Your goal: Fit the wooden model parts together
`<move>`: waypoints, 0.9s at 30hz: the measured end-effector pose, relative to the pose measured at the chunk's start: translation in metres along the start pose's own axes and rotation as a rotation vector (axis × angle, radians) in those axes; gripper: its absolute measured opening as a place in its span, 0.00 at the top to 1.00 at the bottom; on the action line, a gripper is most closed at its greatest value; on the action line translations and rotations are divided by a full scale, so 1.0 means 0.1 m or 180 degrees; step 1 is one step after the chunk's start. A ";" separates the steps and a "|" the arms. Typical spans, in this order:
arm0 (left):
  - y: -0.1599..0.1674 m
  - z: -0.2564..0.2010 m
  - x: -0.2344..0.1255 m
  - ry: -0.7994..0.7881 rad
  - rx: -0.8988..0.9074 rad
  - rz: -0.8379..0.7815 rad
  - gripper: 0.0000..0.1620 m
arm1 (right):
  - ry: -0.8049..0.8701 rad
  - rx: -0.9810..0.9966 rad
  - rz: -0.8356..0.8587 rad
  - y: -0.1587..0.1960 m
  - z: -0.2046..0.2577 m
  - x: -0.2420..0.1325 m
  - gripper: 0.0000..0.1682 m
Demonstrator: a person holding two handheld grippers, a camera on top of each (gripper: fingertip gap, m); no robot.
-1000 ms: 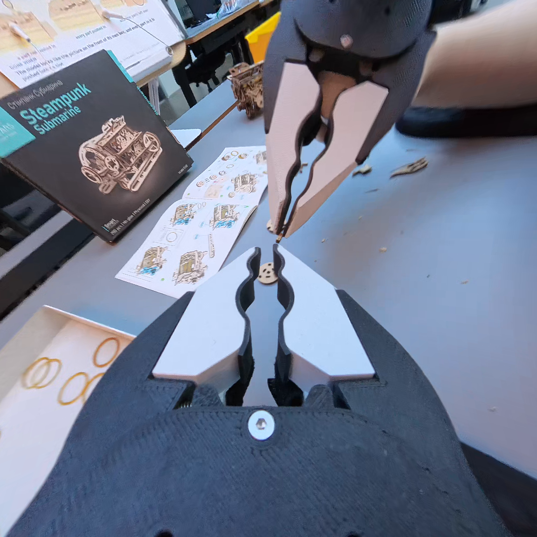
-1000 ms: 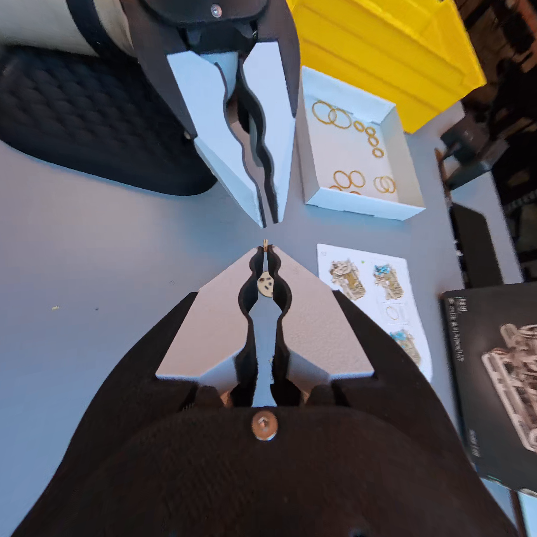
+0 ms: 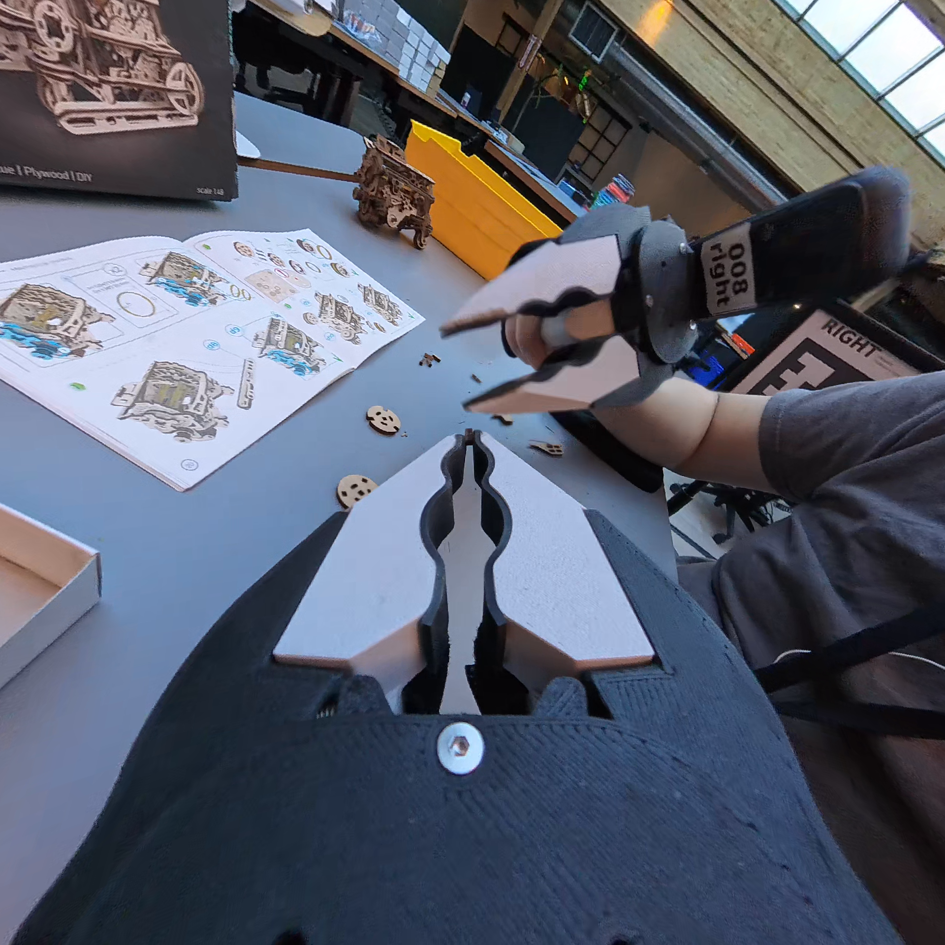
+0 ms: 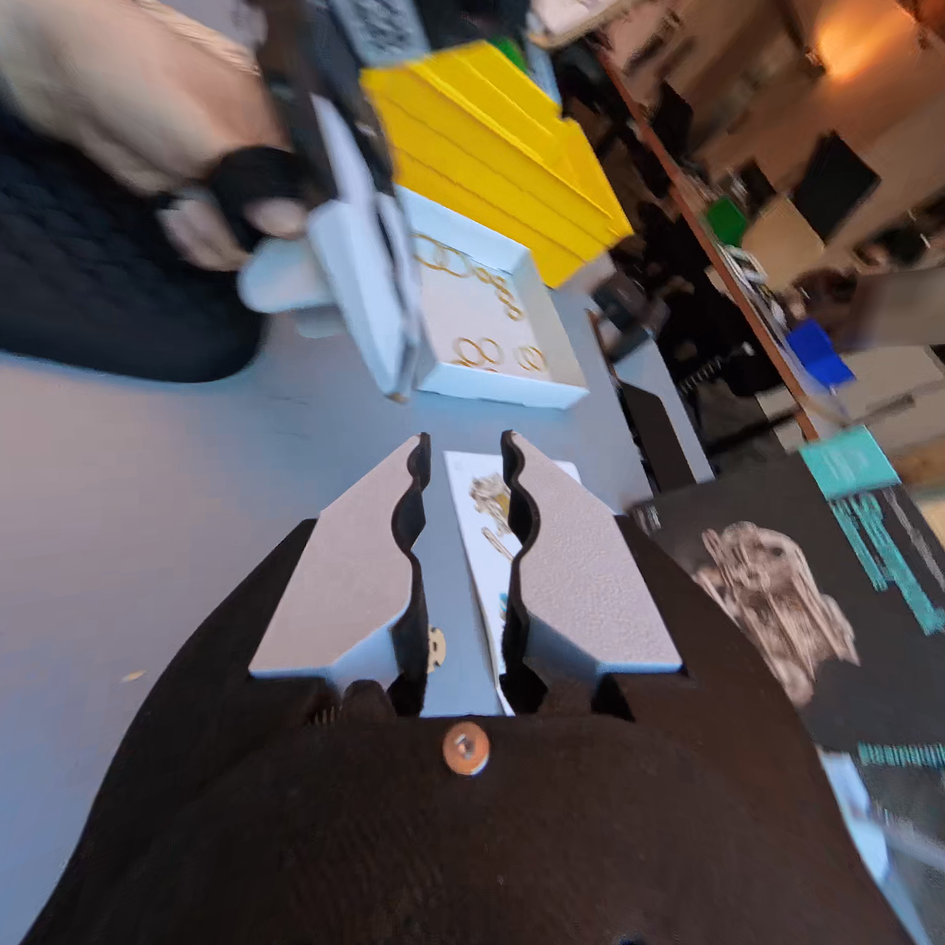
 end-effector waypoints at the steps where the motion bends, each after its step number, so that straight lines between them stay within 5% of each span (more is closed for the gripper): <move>1: -0.01 0.02 -0.02 -0.0042 0.0015 -0.0027 0.99 | 0.0434 0.0271 0.0089 0.08 -0.21 0.01 0.84; 5: -0.02 0.03 -0.04 -0.0086 0.0038 -0.0075 0.99 | 0.2001 0.0899 0.1213 0.68 -0.91 -0.10 0.81; 16: -0.02 0.02 -0.03 -0.0106 0.0112 -0.0122 0.99 | 0.2214 0.0859 0.1277 0.77 -1.04 -0.22 0.77; 19: -0.08 -0.03 -0.02 -0.0039 0.0209 -0.0259 0.99 | 0.1242 0.1411 0.0667 0.58 -0.81 -0.12 0.79; 21: -0.16 -0.15 -0.01 0.0097 0.0391 -0.0426 0.99 | -0.0268 0.2055 -0.0187 0.20 -0.49 -0.12 0.82; 23: -0.21 -0.25 0.00 0.0148 0.0659 -0.0509 0.99 | -0.1235 0.2402 -0.0758 -0.08 -0.31 -0.25 0.84; 27: -0.24 -0.36 -0.01 0.0221 0.0866 -0.0608 1.00 | -0.1645 0.2120 -0.0784 -0.16 -0.12 -0.29 0.87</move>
Point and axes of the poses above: each gripper's, where its closed fingertips meet, x out along the fingers, y out of its underside, z = x × y across the jaws, the point moved 5 cm from there along -x, back along the fingers, and after that the axes turned 11 degrees about x, right-handed, at the moved point
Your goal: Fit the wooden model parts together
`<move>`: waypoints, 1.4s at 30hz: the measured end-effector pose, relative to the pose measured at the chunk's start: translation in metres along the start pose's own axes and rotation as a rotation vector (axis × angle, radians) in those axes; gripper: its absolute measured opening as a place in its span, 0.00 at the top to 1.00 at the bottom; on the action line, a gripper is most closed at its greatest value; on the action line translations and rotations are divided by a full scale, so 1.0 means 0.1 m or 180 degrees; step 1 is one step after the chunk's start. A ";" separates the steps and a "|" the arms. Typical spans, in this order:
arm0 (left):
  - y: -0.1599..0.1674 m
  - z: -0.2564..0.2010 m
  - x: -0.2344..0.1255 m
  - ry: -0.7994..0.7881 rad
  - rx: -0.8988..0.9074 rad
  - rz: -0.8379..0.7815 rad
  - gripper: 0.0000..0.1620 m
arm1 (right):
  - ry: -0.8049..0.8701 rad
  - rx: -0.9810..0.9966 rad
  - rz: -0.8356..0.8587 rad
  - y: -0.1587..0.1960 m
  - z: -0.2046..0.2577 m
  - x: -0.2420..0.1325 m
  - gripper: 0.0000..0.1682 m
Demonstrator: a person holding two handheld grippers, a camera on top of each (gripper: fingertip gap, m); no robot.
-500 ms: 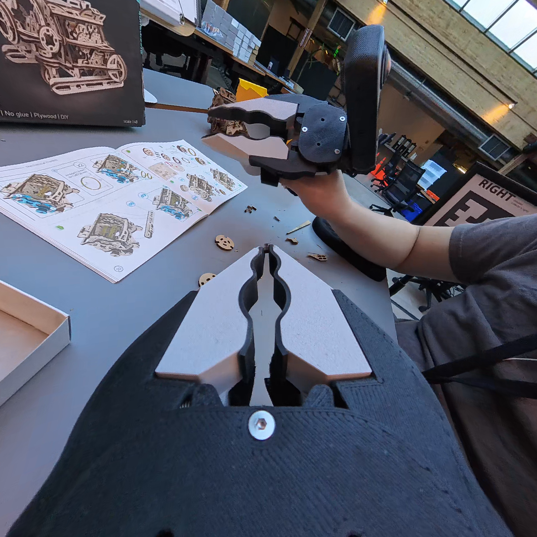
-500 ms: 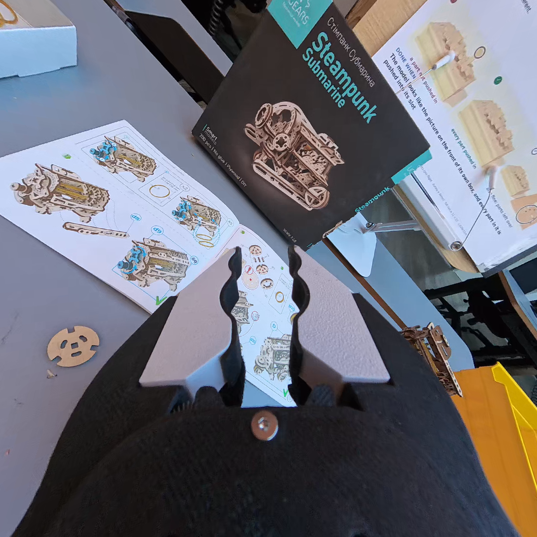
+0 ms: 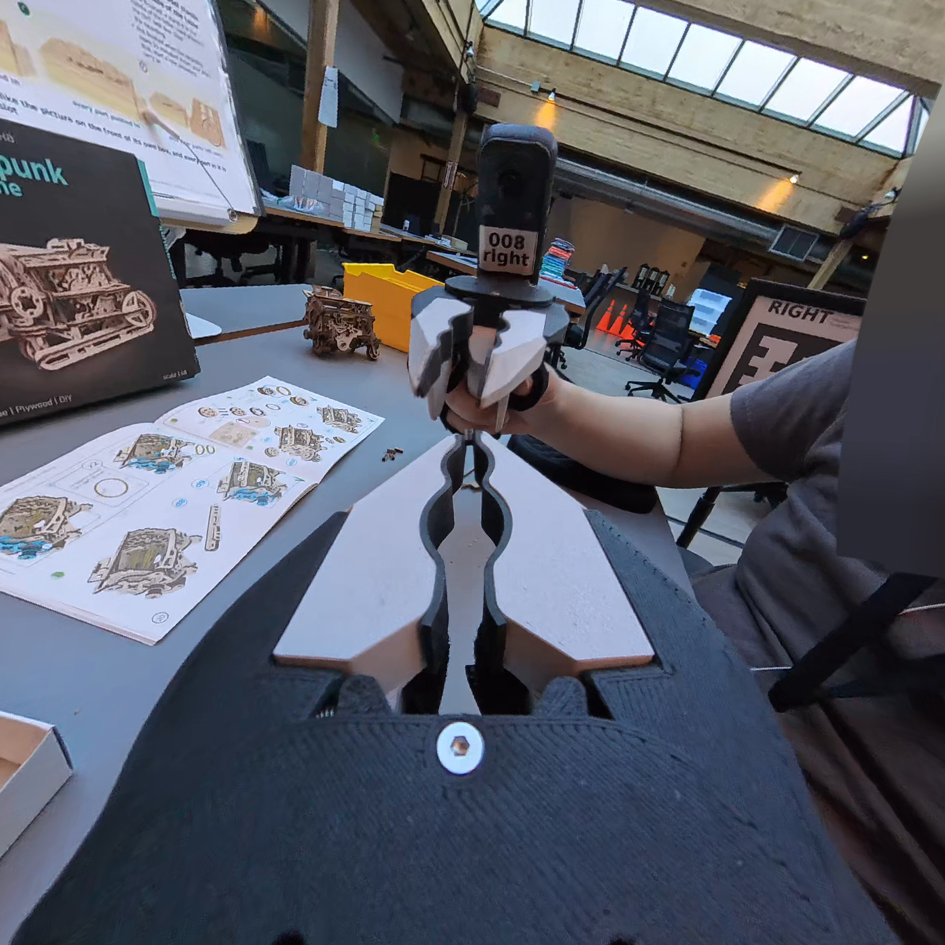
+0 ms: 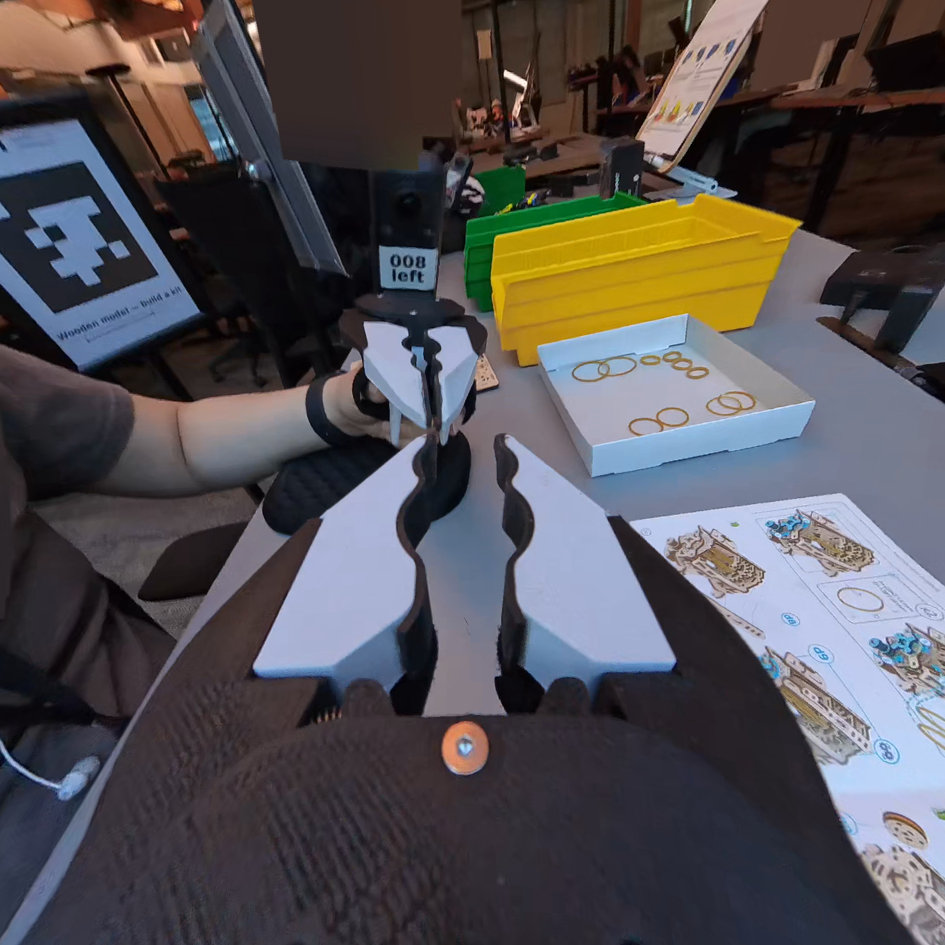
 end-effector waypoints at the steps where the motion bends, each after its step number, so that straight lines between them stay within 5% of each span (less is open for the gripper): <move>1: -0.02 -0.01 -0.01 0.0024 -0.0002 -0.0043 0.99 | -0.0022 -0.0056 0.0097 0.04 0.02 0.03 0.88; 7: -0.04 -0.05 -0.02 0.0102 0.0027 -0.0106 0.99 | -0.0239 0.0027 0.0044 0.04 0.15 0.15 0.98; 34: -0.02 -0.05 0.00 0.0101 0.0046 -0.0019 0.99 | -0.0452 0.0381 0.0061 0.05 0.12 0.20 1.00; 36: -0.01 -0.02 -0.01 0.0006 0.0049 -0.0001 1.00 | -0.0194 0.0126 0.0057 0.01 0.09 0.18 0.96; 38: 0.02 0.03 -0.03 -0.0090 0.0032 0.0038 0.99 | 0.0481 -0.0255 -0.0005 -0.12 -0.07 0.06 0.80; 42: 0.03 0.09 -0.08 -0.0218 0.0032 0.0050 0.99 | 0.3149 -0.1262 -0.0072 -0.47 -0.72 -0.73 0.85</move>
Point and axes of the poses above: each gripper's, where its closed fingertips meet, x out along the fingers, y out of its underside, z = x × y across the jaws, the point moved 5 cm from there along -x, back along the fingers, and after that the axes turned 11 degrees about x, right-handed, at the moved point
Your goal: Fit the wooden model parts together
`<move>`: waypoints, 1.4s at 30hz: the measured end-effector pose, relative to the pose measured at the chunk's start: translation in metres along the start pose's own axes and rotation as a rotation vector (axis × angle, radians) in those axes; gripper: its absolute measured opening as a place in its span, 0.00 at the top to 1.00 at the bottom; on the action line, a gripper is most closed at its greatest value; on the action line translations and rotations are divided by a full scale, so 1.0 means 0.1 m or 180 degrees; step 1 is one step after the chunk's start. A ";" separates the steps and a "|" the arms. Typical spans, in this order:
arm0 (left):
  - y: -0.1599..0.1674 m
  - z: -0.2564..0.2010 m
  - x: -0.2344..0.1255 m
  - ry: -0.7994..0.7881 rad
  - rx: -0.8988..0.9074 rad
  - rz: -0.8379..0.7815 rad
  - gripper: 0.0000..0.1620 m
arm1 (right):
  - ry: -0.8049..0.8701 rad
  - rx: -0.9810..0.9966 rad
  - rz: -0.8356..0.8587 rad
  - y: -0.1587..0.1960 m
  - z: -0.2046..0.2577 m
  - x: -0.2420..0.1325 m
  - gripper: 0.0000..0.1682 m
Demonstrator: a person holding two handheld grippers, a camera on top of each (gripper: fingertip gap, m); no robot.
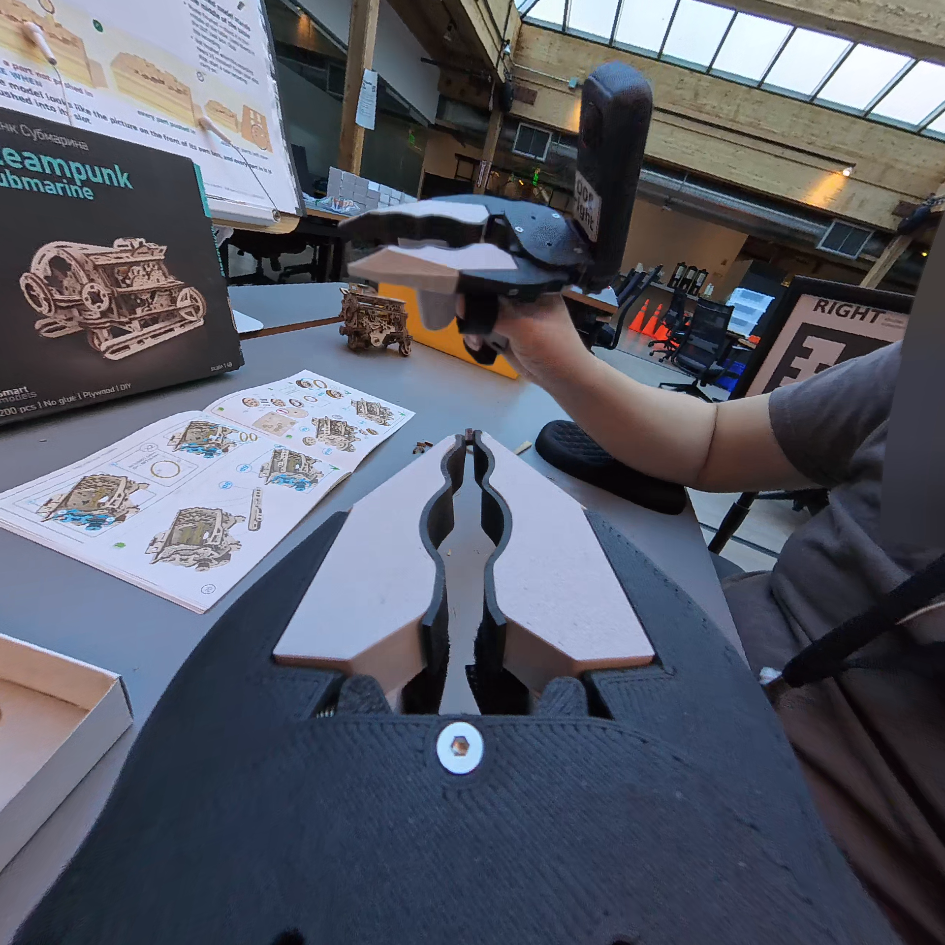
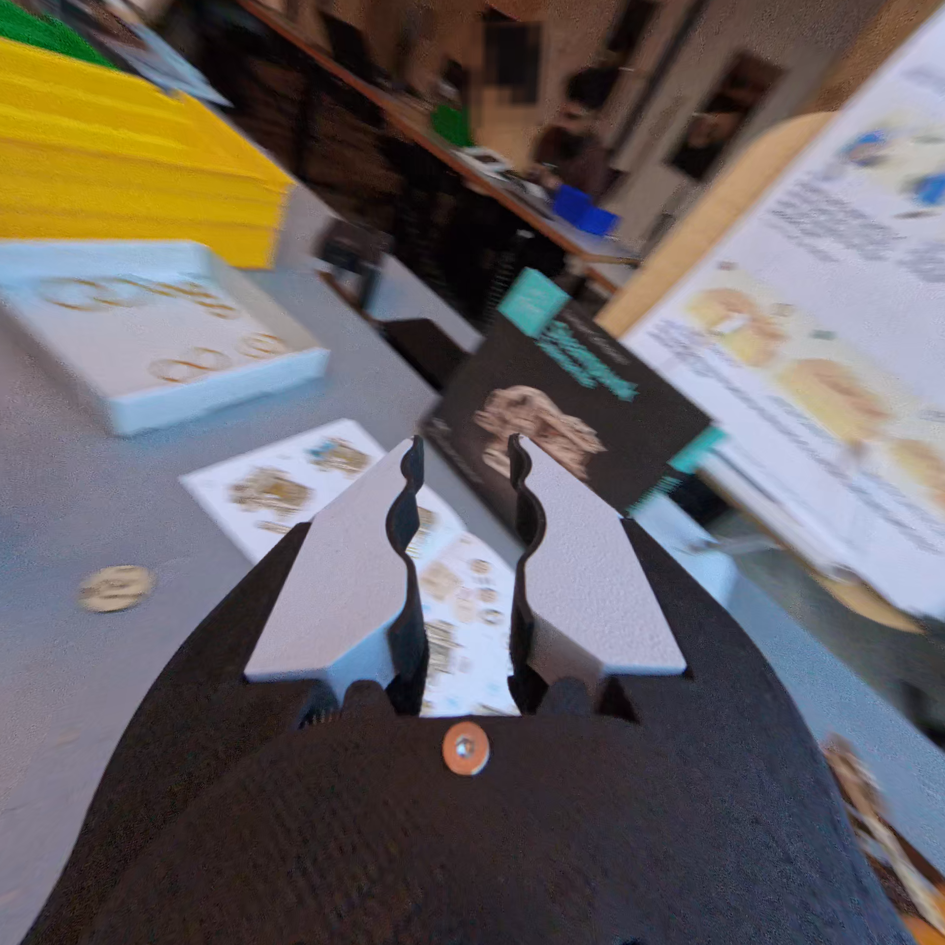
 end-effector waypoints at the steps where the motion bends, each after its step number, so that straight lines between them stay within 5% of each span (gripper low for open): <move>1: -0.01 0.01 0.00 -0.0018 -0.0006 -0.0018 0.99 | 0.0525 -0.0203 0.0036 0.02 -0.23 -0.04 0.87; 3: 0.00 0.02 -0.01 -0.0065 0.0002 -0.0001 0.99 | 0.1135 -0.0448 0.0030 0.05 -0.53 -0.13 0.97; 13: 0.11 0.03 0.06 -0.0115 0.0060 0.0218 1.00 | 0.1636 -0.0241 0.0469 0.27 -0.88 -0.21 0.85; 38: 0.12 0.02 0.04 -0.0140 0.0121 0.0277 0.99 | 0.1542 -0.0367 0.0693 0.41 -0.77 -0.10 0.84; 42: 0.11 0.02 0.05 -0.0143 0.0127 0.0272 1.00 | 0.1182 -0.0288 0.0727 0.43 -0.65 -0.06 0.82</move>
Point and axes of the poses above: each gripper's, where its closed fingertips meet, x out along the fingers, y out of its underside, z = x × y across the jaws, the point moved 5 cm from there along -x, back along the fingers, and after that the axes turned 11 degrees about x, right-handed, at the moved point
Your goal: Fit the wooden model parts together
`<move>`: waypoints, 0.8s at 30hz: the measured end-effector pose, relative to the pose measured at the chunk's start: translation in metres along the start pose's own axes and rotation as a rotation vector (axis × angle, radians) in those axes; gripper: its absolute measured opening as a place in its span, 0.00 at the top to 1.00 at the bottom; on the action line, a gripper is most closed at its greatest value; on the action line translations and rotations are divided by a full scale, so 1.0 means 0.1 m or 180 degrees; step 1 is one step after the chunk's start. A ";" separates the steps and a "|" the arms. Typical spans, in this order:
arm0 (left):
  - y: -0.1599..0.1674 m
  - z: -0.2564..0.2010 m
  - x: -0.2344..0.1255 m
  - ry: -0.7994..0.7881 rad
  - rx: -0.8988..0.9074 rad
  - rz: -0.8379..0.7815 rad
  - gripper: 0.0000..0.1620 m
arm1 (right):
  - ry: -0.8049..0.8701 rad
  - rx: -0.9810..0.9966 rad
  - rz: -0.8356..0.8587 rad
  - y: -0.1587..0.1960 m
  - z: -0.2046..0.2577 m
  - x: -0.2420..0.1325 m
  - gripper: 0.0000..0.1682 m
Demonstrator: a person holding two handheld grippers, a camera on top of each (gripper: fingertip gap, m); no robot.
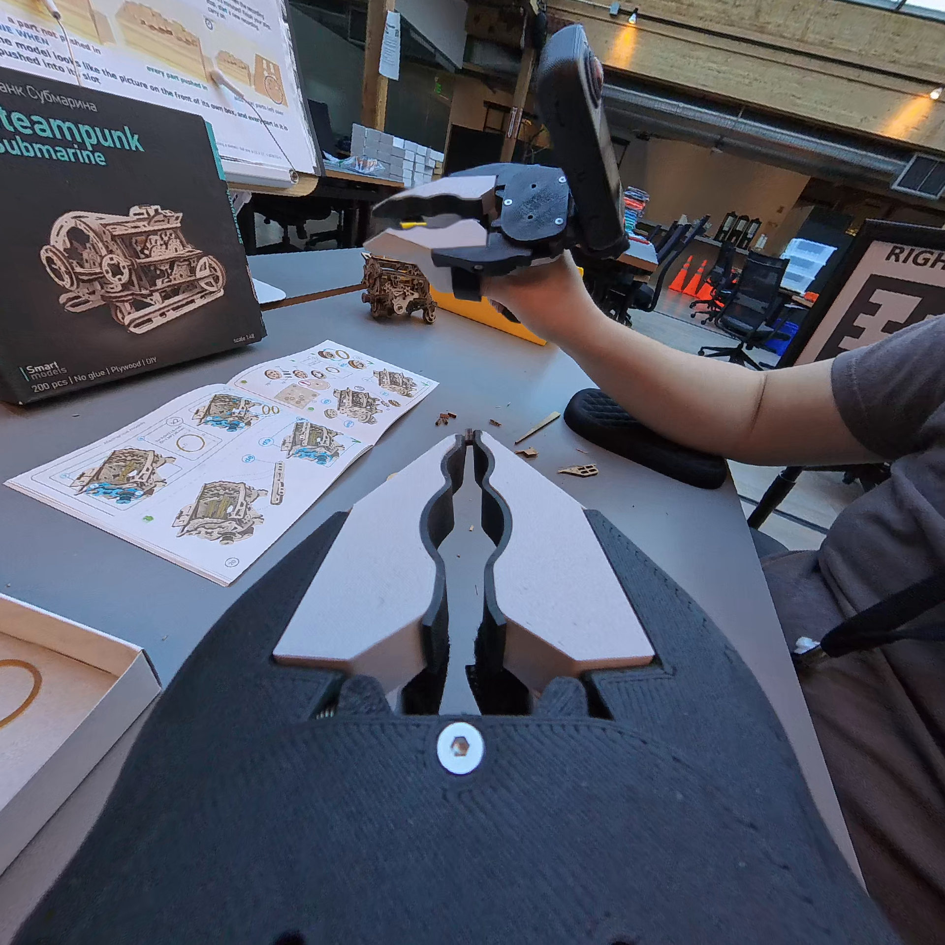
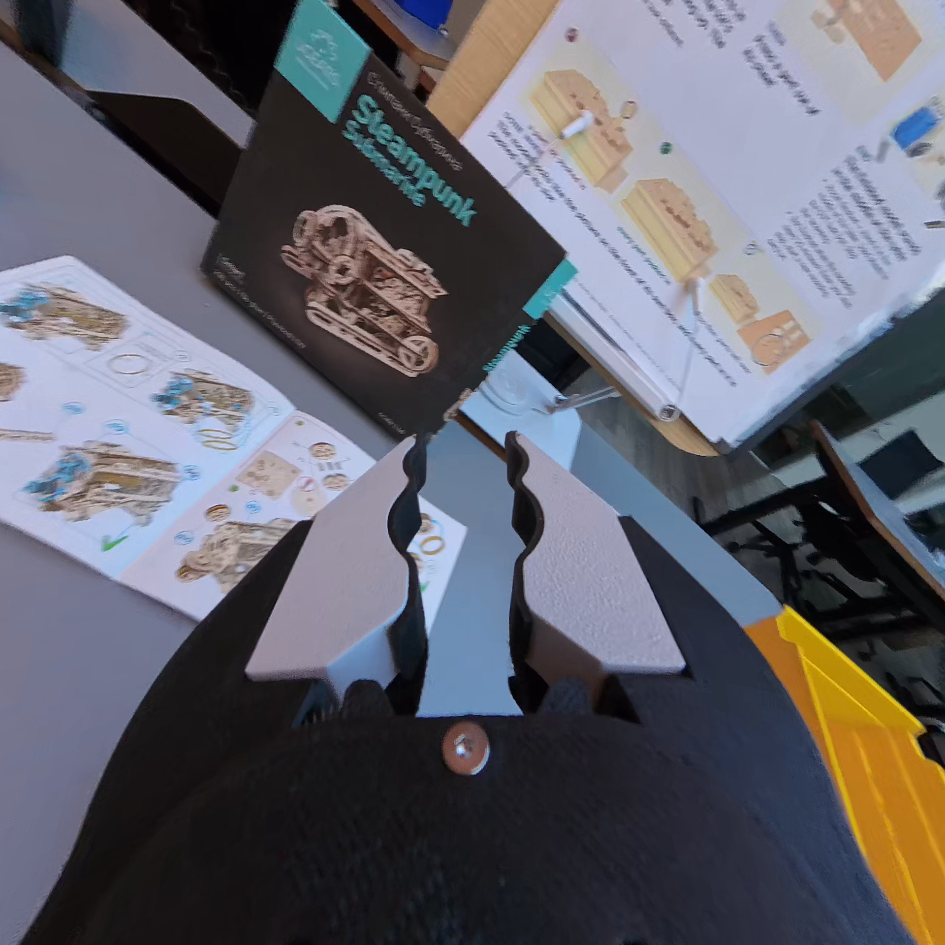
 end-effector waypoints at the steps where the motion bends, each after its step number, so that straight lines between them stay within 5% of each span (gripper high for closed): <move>1: -0.01 0.00 0.00 0.0007 -0.0005 -0.0023 1.00 | -0.0351 0.0053 -0.0026 -0.02 0.12 -0.03 0.80; 5: -0.06 -0.03 0.00 0.0044 0.0010 -0.0125 1.00 | -0.3288 0.0688 -0.0457 -0.30 1.04 -0.62 0.86; 8: -0.05 -0.02 0.02 -0.0145 0.0233 0.0026 1.00 | -0.4054 0.0867 -0.0447 -0.38 1.31 -0.83 0.87; 14: -0.13 0.31 -0.04 -0.2124 0.1147 0.1311 0.99 | -0.3215 0.0626 -0.0312 -0.20 1.19 -0.50 0.87; 24: -0.09 0.33 0.03 -0.2500 0.1220 0.1714 0.99 | -0.2853 0.0450 -0.0269 -0.14 1.12 -0.42 0.87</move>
Point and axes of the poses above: each gripper's, where its closed fingertips meet, x out along the fingers, y out of its underside, z = x × y across the jaws, the point moved 5 cm from there along -x, back along the fingers, and after that the axes turned 11 degrees about x, right-handed, at the moved point
